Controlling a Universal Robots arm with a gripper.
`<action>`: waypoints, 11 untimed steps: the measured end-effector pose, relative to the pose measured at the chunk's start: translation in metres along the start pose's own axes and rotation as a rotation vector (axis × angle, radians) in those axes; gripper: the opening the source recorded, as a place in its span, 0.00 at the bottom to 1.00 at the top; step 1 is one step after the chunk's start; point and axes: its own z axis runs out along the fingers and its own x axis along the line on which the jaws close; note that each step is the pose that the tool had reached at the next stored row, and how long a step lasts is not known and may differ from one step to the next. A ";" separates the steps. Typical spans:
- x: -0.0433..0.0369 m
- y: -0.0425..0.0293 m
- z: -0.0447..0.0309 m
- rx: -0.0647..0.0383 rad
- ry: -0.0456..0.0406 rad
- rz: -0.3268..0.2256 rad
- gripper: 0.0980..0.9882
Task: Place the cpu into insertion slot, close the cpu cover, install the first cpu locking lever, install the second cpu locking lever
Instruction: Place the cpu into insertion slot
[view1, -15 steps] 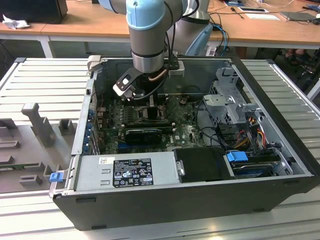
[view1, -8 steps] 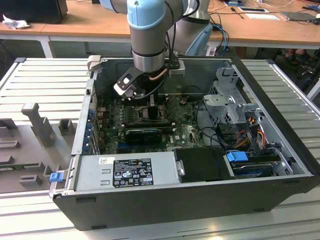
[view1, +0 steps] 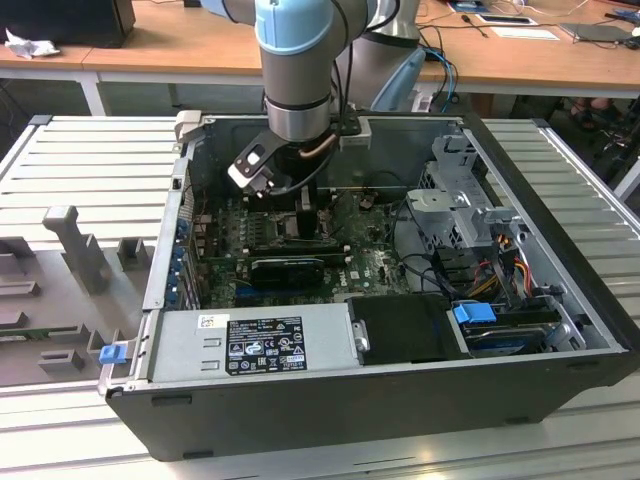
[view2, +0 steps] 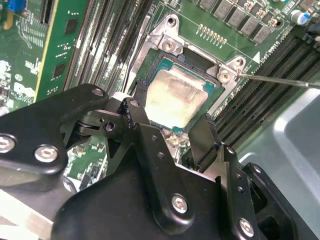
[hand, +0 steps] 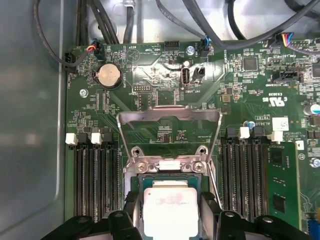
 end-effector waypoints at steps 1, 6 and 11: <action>0.0001 0.0003 -0.0029 0.000 -0.0003 0.000 0.56; -0.0002 0.0009 -0.0074 0.001 -0.0026 0.000 0.33; 0.0000 0.0037 -0.0115 0.012 -0.0035 0.000 0.01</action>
